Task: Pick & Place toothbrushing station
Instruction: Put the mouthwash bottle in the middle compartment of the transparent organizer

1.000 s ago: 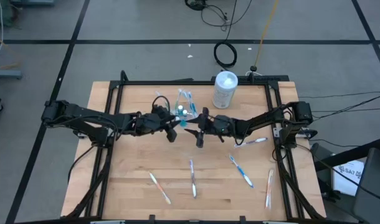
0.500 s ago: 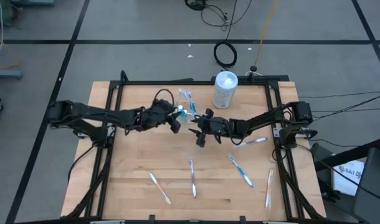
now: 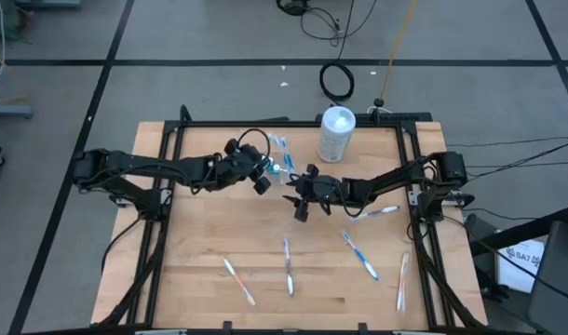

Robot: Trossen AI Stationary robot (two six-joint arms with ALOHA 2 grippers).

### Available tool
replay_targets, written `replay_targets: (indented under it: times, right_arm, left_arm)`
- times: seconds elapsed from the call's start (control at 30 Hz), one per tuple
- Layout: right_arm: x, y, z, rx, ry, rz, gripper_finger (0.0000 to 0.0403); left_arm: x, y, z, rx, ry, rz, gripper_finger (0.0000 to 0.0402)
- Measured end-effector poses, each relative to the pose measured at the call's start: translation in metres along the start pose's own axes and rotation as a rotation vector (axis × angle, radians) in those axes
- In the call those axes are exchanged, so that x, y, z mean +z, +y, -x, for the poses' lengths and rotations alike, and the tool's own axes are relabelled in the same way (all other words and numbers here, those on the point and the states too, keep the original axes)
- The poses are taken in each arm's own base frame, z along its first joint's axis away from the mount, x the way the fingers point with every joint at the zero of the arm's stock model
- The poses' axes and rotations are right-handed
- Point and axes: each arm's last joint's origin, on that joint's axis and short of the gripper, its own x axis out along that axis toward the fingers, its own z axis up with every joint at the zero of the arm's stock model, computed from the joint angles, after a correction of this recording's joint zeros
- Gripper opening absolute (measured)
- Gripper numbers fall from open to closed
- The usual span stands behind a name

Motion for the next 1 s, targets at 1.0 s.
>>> replay_targets:
  times: [1.0]
  right_arm:
    - [0.002, 0.005, 0.001, 0.079, -0.016, -0.051, 0.0188]
  left_arm:
    - [0.031, 0.007, 0.012, -0.289, -0.145, -0.11, 0.0104]
